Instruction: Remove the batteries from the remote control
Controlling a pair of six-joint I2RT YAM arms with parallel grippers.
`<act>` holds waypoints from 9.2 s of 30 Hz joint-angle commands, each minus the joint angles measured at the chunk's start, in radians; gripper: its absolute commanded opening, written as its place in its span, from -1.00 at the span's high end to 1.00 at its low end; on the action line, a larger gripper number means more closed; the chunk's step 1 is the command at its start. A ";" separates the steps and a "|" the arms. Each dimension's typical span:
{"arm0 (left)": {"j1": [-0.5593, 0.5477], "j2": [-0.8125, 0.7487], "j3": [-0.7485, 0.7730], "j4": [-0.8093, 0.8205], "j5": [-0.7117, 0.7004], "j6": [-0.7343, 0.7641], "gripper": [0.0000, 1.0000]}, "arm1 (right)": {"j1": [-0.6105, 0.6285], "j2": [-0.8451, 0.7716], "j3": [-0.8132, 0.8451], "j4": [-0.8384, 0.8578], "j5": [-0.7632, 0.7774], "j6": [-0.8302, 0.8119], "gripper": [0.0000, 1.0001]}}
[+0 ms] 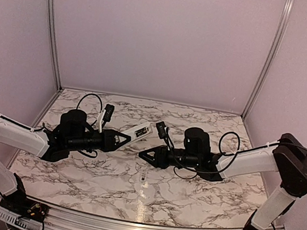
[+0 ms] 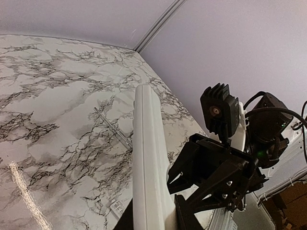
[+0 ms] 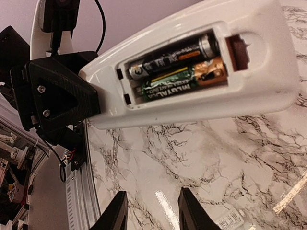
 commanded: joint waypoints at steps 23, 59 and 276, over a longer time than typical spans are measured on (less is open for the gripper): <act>0.023 -0.035 -0.003 0.007 -0.015 0.039 1.00 | 0.006 -0.235 0.030 -0.320 0.251 -0.109 0.04; 0.024 0.038 0.103 -0.173 0.045 0.029 1.00 | 0.084 -0.261 0.051 -0.763 0.832 -0.091 -0.97; -0.083 0.068 0.118 -0.067 0.435 0.295 1.00 | 0.133 -0.408 -0.007 -0.559 0.128 -0.642 0.96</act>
